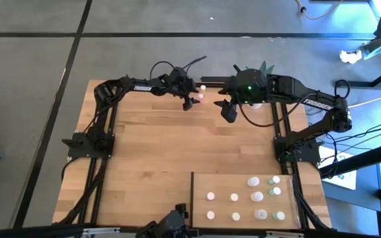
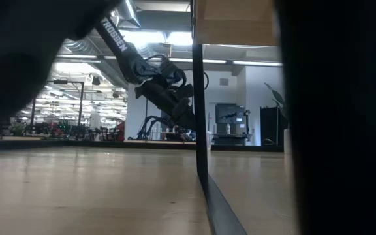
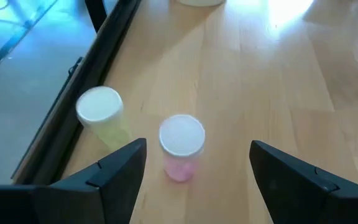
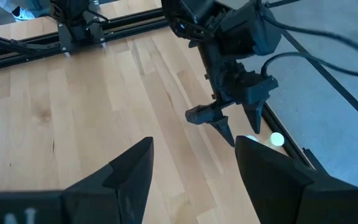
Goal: Pick and place medicine bottles onto shelf by color
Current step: Put the pink pill bottle on the shelf aligned with the other pink pill bottle
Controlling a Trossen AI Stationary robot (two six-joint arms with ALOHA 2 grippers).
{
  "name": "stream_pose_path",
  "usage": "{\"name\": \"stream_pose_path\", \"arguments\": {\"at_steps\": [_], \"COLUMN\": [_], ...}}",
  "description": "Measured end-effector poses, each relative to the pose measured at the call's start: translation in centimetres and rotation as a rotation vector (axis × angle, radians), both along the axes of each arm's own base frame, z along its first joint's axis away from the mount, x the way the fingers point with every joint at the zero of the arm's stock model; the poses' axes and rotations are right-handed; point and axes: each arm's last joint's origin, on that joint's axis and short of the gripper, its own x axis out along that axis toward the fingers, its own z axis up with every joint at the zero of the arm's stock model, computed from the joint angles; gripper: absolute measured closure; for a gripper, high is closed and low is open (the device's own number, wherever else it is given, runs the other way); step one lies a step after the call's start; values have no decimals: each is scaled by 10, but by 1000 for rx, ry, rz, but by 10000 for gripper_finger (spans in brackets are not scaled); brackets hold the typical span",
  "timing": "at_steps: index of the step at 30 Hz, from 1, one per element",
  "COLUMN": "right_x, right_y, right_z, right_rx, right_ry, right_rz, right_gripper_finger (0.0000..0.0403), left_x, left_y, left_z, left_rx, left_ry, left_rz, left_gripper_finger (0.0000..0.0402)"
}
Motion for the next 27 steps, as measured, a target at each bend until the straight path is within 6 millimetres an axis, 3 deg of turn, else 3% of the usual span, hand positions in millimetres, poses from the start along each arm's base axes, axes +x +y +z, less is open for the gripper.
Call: {"name": "stream_pose_path", "arguments": {"at_steps": [15, 21, 27], "right_x": [0, 0, 0], "right_y": [-1, -1, -1], "right_z": [0, 0, 0], "right_rx": [0, 0, 0], "right_ry": [-2, -3, -4], "right_rz": [-2, -3, -3], "right_gripper_finger": [175, 175, 175], "left_x": [15, 21, 24], "left_y": [-12, -20, -24], "left_z": [-4, -7, -7], "left_rx": [21, 108, 113], "left_ry": [-24, 55, 59], "left_rz": [-7, 120, 117], "left_gripper_finger": [123, 123, 123]}}
